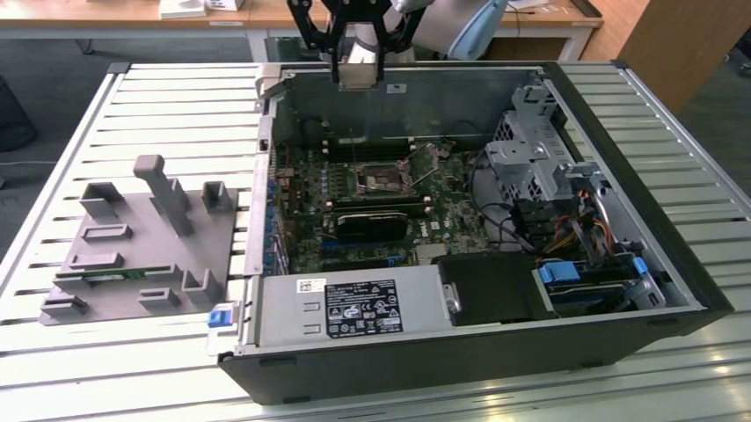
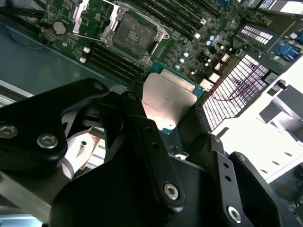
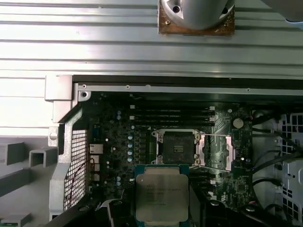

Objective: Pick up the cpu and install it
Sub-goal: 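Place the cpu into insertion slot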

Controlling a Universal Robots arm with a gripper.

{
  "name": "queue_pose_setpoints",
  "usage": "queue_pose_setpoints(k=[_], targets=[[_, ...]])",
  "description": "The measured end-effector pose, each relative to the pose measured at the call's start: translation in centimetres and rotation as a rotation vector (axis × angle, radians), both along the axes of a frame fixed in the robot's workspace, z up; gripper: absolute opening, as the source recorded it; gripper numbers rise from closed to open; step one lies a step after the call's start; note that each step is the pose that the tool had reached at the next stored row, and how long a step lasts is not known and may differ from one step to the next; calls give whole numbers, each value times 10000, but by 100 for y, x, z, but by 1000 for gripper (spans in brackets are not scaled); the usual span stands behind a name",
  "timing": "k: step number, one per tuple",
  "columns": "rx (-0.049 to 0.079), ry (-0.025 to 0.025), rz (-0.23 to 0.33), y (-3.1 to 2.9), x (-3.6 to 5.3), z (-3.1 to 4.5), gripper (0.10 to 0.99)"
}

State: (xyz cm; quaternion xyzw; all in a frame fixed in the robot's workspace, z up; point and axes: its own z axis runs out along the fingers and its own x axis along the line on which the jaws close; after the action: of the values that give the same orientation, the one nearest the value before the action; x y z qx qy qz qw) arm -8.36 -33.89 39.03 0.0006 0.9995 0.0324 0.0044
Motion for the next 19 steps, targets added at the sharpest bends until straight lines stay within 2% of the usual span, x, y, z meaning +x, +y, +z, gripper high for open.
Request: queue_pose_setpoints(k=[9, 19], targets=[[-8, 1, -53, 4, 14, 0, 541], [-9, 2, -1192, 14, 14, -2, 541]])
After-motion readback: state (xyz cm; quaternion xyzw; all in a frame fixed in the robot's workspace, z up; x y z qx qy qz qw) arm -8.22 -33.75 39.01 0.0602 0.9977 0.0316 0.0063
